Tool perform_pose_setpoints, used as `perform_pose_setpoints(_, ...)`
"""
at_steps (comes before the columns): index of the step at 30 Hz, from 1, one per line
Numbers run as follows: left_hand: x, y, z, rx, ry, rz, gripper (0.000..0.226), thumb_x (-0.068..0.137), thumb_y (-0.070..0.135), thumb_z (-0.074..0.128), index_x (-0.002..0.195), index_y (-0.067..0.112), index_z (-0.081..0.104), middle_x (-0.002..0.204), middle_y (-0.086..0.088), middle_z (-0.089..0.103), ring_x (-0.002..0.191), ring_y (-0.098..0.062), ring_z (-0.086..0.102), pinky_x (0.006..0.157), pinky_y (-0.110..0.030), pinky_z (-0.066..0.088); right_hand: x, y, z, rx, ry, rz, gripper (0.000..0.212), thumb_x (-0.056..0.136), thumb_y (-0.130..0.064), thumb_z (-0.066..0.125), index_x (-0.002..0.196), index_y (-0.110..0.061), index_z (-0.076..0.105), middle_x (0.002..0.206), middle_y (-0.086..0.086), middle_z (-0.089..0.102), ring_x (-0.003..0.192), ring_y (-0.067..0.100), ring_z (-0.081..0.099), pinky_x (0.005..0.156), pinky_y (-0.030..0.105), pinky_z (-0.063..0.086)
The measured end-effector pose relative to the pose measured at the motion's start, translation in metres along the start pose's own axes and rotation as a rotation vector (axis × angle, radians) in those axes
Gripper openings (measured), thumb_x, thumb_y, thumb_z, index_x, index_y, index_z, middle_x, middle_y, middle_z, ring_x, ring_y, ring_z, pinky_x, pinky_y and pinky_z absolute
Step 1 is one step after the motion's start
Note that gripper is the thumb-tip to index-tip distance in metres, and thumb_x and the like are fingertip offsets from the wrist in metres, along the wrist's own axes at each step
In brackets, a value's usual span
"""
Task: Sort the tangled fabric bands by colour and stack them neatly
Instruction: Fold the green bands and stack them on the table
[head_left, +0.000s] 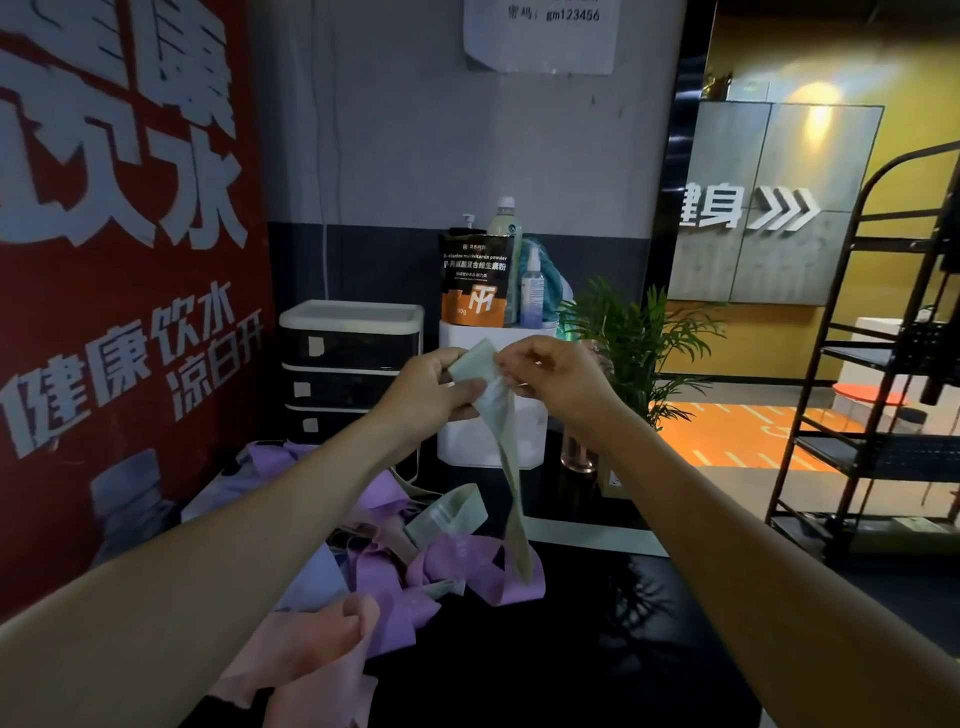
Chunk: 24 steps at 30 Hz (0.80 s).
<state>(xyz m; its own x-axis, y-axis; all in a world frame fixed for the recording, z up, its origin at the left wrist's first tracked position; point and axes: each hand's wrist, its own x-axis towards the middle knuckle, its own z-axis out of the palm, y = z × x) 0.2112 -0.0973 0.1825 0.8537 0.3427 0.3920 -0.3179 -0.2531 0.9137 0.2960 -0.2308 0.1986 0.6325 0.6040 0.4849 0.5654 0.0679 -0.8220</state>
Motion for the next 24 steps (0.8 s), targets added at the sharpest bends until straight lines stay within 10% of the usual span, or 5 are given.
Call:
perform_pose_setpoints(8, -0.003, 0.002, -0.006, 0.040, -0.019, -0.016, 0.017, 0.091, -0.001, 0.053, 0.100, 0.011, 0.059, 0.087, -0.003, 0.063, 0.081, -0.011, 0.062, 0.069, -0.019, 0.057, 0.001, 0.006, 0.005, -0.129, 0.060, 0.018, 0.006, 0.086, -0.012, 0.065, 0.087, -0.006, 0.065, 0.087, 0.008, 0.063, 0.077, 0.016, 0.057, 0.078, 0.034, 0.054)
perform_pose_setpoints(18, 0.001, -0.003, 0.001, 0.104, 0.006, 0.015, 0.009, 0.089, 0.008, 0.059, 0.098, 0.012, 0.062, 0.089, -0.003, 0.068, 0.080, -0.010, 0.064, 0.061, -0.017, 0.053, 0.004, 0.000, 0.002, -0.151, 0.085, -0.022, 0.019, 0.087, -0.018, 0.065, 0.104, -0.015, 0.058, 0.088, -0.003, 0.057, 0.075, 0.011, 0.056, 0.072, 0.028, 0.051)
perform_pose_setpoints(24, 0.008, -0.007, 0.011, 0.131, -0.020, -0.019, 0.019, 0.086, 0.009, 0.065, 0.105, 0.004, 0.062, 0.093, -0.007, 0.067, 0.081, -0.014, 0.062, 0.073, -0.022, 0.053, 0.014, -0.004, 0.000, -0.265, 0.181, -0.107, 0.004, 0.083, -0.013, 0.069, 0.082, -0.009, 0.068, 0.080, 0.000, 0.064, 0.072, 0.011, 0.057, 0.070, 0.025, 0.048)
